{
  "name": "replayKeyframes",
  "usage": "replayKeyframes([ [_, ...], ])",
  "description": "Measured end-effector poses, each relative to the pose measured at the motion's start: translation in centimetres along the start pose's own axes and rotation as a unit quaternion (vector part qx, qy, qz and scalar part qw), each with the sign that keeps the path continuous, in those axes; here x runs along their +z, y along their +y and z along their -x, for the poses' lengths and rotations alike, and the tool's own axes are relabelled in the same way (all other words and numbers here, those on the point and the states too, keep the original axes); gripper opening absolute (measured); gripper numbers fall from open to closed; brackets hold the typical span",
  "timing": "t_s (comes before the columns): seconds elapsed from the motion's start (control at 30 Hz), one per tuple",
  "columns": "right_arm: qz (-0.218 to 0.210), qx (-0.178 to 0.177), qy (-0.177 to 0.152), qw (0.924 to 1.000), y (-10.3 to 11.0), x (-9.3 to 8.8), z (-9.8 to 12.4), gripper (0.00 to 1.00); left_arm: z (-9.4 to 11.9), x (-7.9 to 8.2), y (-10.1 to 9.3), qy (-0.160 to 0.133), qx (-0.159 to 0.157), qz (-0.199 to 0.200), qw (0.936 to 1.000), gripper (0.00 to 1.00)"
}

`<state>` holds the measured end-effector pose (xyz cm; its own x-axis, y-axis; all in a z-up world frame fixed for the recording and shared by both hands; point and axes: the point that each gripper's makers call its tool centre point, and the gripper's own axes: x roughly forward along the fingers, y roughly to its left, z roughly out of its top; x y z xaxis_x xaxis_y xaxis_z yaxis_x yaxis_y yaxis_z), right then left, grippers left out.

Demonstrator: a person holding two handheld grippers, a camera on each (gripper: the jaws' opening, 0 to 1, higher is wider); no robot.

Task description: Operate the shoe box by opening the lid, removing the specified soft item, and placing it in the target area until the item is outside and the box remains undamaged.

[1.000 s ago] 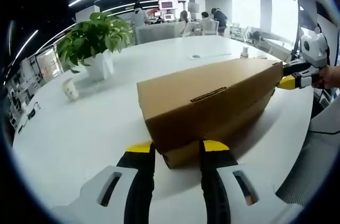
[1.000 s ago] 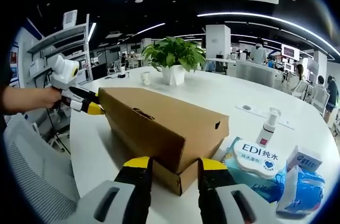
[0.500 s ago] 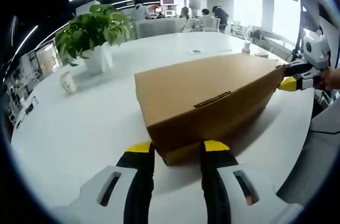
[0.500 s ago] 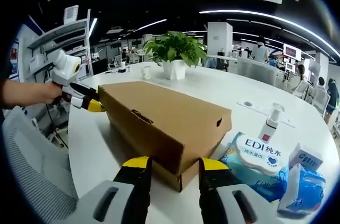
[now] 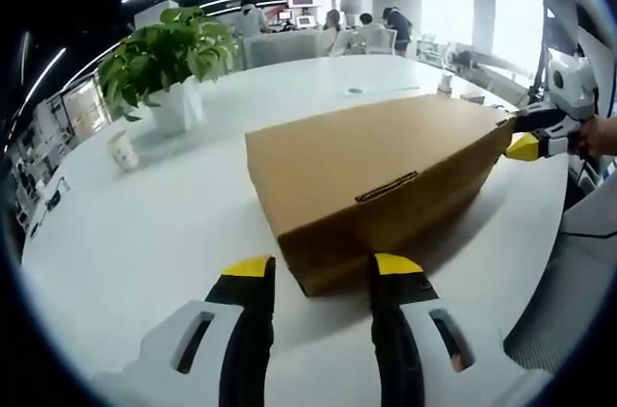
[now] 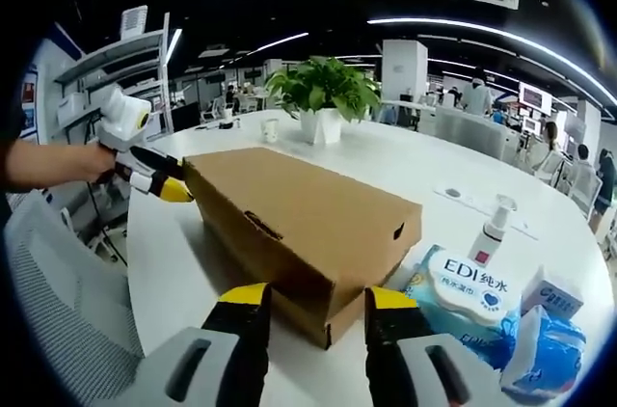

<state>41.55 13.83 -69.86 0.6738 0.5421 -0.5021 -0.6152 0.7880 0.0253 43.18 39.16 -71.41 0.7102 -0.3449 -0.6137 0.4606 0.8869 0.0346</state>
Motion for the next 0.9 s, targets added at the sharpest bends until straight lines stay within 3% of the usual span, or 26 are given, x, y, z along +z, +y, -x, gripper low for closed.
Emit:
replayKeyframes([
  [0.37, 0.002, 0.000, 0.002, 1.0000, -0.2, 0.5, -0.6, 0.38, 0.1, 1.0, -0.5, -0.014, -0.019, -0.016, 0.9996, 0.39],
  [0.9, -0.005, -0.008, 0.004, 0.9999, -0.3, -0.1, -1.1, 0.38, -0.6, 0.4, -0.4, -0.002, -0.014, -0.004, 0.9999, 0.38],
])
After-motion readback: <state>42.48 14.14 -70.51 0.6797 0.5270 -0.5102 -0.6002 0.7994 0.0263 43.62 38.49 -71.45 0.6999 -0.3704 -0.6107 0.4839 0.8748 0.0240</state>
